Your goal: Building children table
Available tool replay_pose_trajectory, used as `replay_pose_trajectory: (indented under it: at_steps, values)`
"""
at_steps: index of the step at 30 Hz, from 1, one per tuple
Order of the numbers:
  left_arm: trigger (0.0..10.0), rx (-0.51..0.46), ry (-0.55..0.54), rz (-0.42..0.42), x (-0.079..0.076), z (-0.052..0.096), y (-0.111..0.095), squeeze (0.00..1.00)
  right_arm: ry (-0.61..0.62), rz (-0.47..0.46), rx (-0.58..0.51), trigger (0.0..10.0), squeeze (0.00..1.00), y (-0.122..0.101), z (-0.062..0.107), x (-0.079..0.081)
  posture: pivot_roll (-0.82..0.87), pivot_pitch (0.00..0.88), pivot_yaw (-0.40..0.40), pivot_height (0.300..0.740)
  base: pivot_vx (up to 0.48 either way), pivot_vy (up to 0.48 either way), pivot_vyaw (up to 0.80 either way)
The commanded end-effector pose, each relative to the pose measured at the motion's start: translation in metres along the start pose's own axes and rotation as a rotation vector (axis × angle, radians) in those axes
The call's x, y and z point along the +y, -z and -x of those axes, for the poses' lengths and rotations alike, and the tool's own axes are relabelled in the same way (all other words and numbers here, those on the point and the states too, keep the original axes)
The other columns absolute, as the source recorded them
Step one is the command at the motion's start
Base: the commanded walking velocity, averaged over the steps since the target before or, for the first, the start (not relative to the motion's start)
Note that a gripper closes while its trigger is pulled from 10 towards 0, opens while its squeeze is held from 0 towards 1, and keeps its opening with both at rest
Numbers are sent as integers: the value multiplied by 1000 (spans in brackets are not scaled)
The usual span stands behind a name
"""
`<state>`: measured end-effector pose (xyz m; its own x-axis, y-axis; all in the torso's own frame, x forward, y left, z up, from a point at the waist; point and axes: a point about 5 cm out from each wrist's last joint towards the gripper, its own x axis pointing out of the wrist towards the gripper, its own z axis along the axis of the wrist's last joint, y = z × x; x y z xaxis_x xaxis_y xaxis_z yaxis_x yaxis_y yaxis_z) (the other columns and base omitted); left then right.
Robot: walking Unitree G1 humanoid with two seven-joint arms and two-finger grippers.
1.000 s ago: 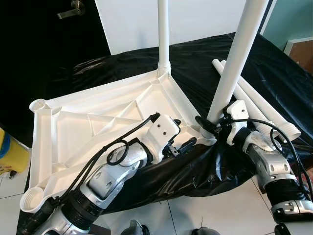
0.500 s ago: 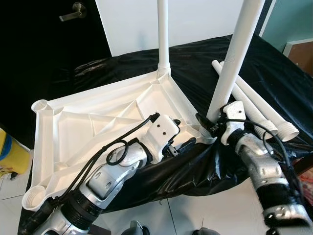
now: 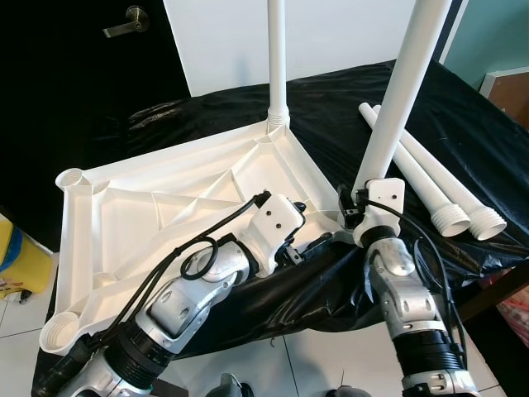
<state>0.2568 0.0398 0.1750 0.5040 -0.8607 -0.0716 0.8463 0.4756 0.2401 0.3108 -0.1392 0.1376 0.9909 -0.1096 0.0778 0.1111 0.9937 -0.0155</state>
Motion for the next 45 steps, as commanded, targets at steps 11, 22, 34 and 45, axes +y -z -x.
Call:
replay_pose_trajectory:
  at_steps: [11,22,34,45]
  values:
    - [10000,5,160,5,-10,0,4,0,135,-43,105,10000,0,19,12,-4,-93,65,58,740,0,0,0]
    - [10000,9,157,1,-9,2,5,0,125,-56,71,10000,0,12,11,-2,-92,58,61,740,0,0,0]
    - [10000,12,157,-2,-8,3,5,0,5,-40,4,10000,1000,3,9,-10,-91,58,61,740,0,0,0]
    - [10000,13,159,-2,-7,3,4,0,-371,-3,0,10000,0,-2,3,-21,-96,63,67,740,0,0,0]
